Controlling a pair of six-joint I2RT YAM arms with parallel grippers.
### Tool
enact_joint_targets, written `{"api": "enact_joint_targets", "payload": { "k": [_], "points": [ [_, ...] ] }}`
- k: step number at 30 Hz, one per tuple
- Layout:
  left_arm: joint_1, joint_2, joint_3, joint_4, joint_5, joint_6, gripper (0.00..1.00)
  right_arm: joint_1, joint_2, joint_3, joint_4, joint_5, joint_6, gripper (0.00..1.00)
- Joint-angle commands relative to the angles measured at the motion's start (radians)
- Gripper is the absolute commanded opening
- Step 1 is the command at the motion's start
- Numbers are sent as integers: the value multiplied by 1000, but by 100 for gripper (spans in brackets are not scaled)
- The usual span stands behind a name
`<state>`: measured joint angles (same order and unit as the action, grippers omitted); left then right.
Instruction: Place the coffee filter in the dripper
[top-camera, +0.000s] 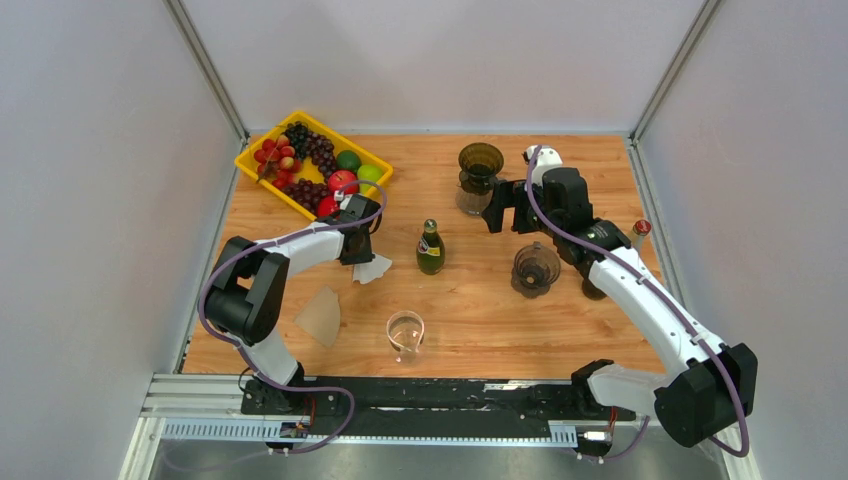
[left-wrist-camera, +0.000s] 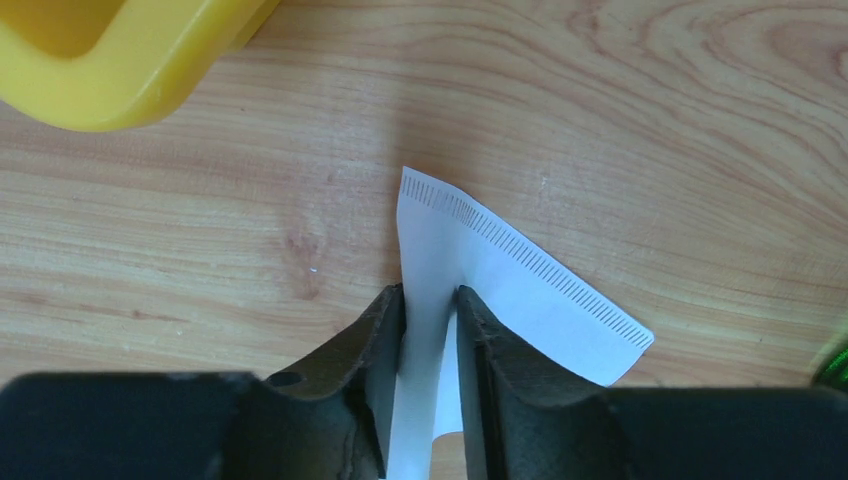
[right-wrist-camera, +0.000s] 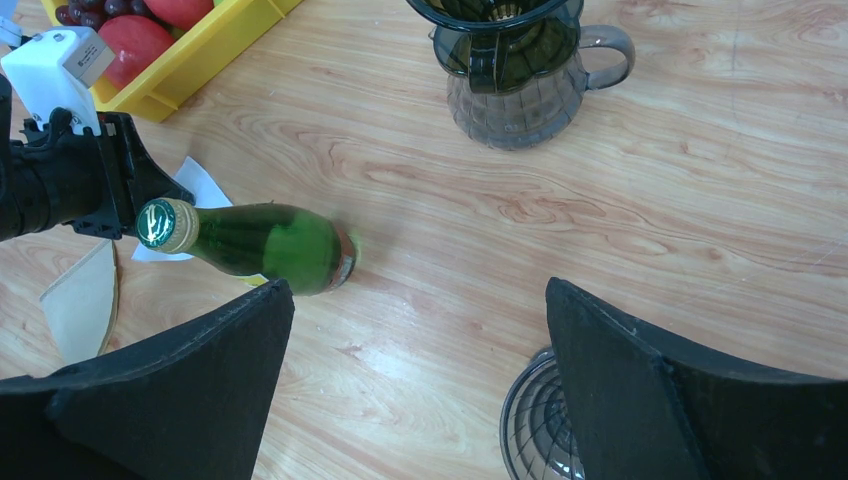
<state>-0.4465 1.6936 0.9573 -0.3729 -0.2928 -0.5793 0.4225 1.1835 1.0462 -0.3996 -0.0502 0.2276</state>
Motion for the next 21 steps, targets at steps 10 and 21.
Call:
{"api": "enact_joint_targets", "payload": {
  "k": [10,21],
  "points": [
    [-13,-114,-14,-55,31,-48,23,-3,-26,2,51,-66,24,100],
    [-13,-464,-93,2,68,-68,22,-3,-102,-33,136,-277,60,99]
  ]
}}
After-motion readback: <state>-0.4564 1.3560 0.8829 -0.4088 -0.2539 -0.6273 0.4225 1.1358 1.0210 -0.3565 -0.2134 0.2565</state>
